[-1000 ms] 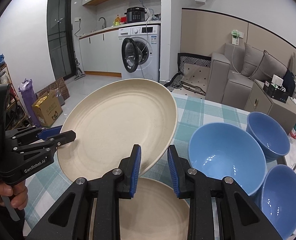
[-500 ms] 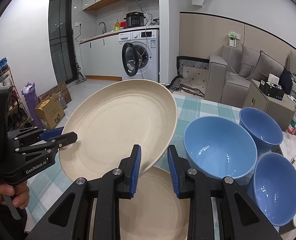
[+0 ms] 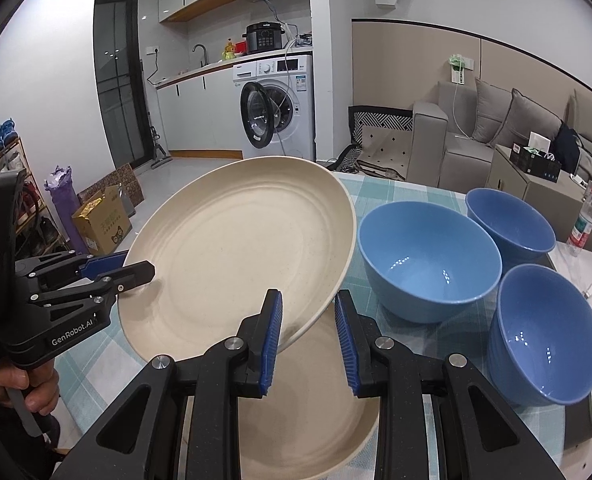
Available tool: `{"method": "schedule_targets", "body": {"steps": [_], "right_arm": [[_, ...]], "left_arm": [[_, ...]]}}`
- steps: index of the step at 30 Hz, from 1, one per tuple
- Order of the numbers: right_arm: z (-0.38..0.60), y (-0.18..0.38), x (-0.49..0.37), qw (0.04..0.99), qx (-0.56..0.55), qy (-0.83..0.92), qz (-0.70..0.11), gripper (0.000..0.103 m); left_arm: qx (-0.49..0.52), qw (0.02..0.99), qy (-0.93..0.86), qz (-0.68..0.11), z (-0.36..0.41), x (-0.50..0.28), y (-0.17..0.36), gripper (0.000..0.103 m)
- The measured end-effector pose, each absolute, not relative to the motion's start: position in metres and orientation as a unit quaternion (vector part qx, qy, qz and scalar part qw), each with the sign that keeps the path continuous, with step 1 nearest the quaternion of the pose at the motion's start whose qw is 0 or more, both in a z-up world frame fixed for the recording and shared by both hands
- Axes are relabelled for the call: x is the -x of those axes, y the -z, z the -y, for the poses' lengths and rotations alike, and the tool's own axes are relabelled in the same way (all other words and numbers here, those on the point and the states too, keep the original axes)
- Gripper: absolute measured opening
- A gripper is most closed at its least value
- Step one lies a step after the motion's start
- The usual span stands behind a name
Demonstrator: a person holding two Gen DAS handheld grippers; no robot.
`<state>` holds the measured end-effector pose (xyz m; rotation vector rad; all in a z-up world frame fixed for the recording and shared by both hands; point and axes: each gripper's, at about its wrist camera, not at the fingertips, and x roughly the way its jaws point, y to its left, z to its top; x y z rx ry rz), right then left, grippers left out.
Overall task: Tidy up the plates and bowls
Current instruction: 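Lift the cream plate with the left tool and carry it over the plate stack, then lower the held cream plate onto the stacked cream plates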
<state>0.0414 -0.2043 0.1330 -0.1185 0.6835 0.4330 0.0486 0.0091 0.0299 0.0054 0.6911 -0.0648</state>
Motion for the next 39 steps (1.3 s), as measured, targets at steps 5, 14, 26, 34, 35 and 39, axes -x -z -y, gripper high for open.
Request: {"method": "schedule_targets", "body": {"steps": [5, 14, 26, 34, 35, 39], "right_arm": [[0.211, -0.127, -0.03, 0.917, 0.055, -0.205, -0.337, 0.028], [0.231, -0.112, -0.019, 0.915, 0.047, -0.193, -0.351, 0.028], [0.241, -0.092, -0.012, 0.908, 0.047, -0.189, -0.372, 0.029], [0.245, -0.084, -0.011, 0.904, 0.051, -0.184, -0.383, 0.029], [0.246, -0.083, -0.012, 0.903, 0.052, -0.183, -0.385, 0.029], [0.246, -0.078, -0.012, 0.901, 0.056, -0.181, -0.39, 0.029]], "left_arm": [[-0.008, 0.939, 0.037, -0.343, -0.001, -0.043, -0.026, 0.024], [-0.02, 0.934, 0.05, -0.354, 0.014, -0.04, -0.02, 0.024], [-0.028, 0.925, 0.058, -0.374, 0.024, -0.037, -0.002, 0.024], [-0.035, 0.921, 0.064, -0.383, 0.031, -0.036, 0.003, 0.025], [-0.036, 0.92, 0.065, -0.384, 0.031, -0.036, 0.004, 0.025], [-0.039, 0.918, 0.065, -0.389, 0.034, -0.036, 0.008, 0.025]]}}
